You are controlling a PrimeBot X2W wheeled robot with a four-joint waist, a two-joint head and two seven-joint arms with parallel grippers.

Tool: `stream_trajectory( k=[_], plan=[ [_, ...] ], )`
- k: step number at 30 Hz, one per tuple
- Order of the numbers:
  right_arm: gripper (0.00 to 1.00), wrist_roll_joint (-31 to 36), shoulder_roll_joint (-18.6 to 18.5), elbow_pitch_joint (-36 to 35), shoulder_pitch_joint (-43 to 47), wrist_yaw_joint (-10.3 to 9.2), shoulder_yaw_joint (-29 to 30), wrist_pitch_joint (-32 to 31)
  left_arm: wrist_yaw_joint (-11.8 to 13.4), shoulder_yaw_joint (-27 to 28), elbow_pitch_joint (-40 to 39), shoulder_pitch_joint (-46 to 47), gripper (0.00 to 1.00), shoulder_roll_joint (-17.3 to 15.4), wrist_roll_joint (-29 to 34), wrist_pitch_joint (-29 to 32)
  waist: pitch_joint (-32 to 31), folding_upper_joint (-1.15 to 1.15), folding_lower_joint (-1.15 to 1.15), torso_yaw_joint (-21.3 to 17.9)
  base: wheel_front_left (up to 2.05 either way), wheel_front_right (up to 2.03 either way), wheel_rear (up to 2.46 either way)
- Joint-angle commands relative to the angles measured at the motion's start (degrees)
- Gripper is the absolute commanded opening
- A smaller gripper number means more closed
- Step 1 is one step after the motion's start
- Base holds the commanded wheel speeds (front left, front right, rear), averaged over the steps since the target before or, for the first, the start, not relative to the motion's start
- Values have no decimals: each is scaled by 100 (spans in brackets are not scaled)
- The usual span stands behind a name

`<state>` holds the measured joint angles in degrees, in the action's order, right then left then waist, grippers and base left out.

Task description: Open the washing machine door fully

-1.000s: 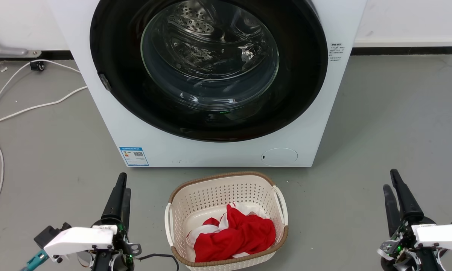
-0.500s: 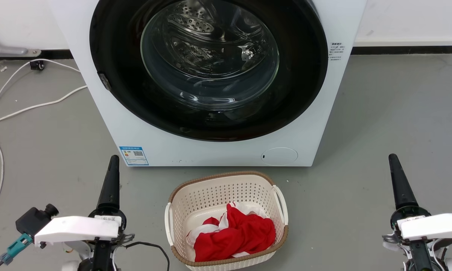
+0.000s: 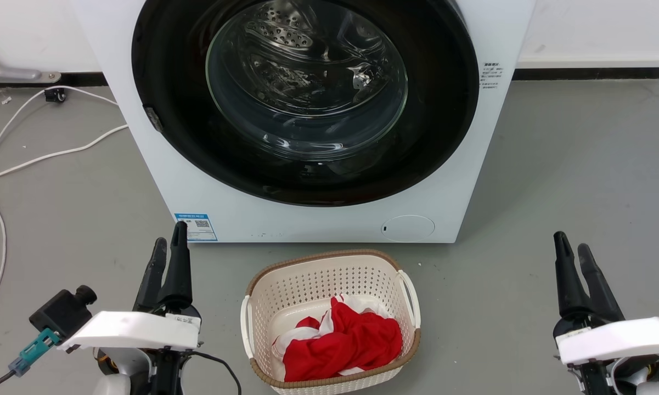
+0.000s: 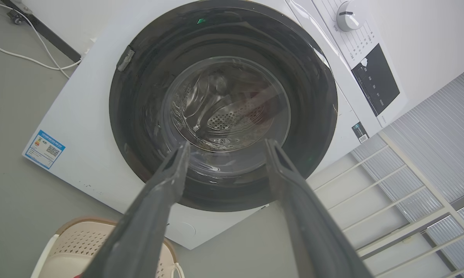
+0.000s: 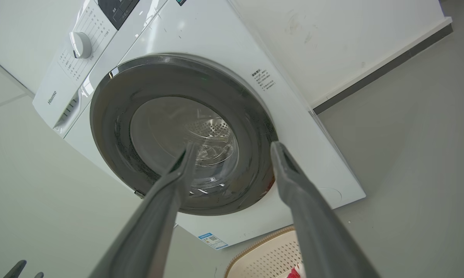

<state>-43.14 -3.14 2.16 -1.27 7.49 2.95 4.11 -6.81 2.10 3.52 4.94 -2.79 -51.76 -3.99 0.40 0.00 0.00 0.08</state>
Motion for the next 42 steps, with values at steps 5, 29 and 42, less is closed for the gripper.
stream_trajectory(
  k=[5, 29, 42],
  plan=[
    [100, 659, 2, -28, 25, 0, -1, 71, 44, -71, -28, 14, 100, -16, 619, -146, -10, 0, 0, 5, 0, 0, 0],
    [100, 2349, 15, -10, 91, 0, -88, 233, 91, -323, 108, -22, 100, -15, 2408, -534, -29, 0, 0, 2, 0, 0, 0],
    [100, 3045, 21, -19, 149, 0, -106, 334, 174, -381, 188, -3, 100, -15, 3204, -708, -32, 0, 0, -12, 0, 0, 0]
  ],
)
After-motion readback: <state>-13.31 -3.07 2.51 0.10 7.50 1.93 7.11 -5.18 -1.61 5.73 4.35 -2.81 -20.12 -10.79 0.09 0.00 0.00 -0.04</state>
